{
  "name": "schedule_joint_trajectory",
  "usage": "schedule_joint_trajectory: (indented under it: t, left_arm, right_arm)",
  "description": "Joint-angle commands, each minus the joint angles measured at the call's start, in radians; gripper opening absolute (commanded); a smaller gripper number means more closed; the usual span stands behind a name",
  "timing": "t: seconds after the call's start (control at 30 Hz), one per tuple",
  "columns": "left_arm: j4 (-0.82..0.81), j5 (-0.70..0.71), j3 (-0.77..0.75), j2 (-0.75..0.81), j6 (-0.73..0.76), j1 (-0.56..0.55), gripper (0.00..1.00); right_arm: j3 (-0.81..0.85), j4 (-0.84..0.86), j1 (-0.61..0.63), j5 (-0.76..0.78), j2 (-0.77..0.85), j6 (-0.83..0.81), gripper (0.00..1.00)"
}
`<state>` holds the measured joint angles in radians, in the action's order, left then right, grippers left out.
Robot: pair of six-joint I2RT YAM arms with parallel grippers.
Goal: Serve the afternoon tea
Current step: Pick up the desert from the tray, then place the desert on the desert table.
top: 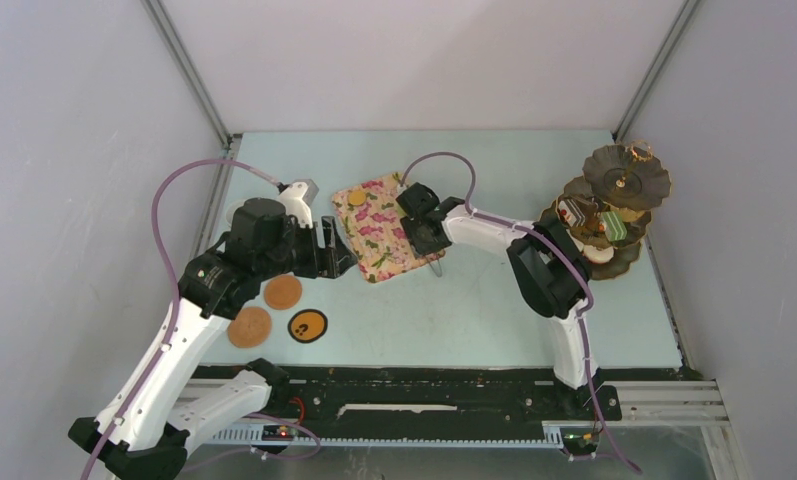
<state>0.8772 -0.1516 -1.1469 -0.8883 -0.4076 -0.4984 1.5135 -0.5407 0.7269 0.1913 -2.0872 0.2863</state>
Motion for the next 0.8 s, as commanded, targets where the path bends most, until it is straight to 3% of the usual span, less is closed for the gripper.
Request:
schedule_joint_trajectory:
  t: [0.0,0.27,0.53,0.77]
  left_arm:
    - [-0.022,0.006,-0.040,0.012,0.023,-0.006,0.74]
    - [-0.019,0.014,-0.045,0.016,0.028,-0.007,0.74]
    - [-0.025,0.009,-0.044,0.020,0.026,-0.015,0.74]
    - [-0.019,0.021,-0.045,0.031,0.037,-0.028,0.74]
  right_arm:
    - [0.041,0.001,0.006,0.011,-0.024,-0.019,0.44]
    - [0.059,-0.064,0.007,0.018,0.041,-0.034,0.14]
    - [0.012,-0.101,0.004,-0.016,0.184,-0.029,0.05]
    - [-0.006,-0.178,-0.062,-0.157,0.354,0.005,0.00]
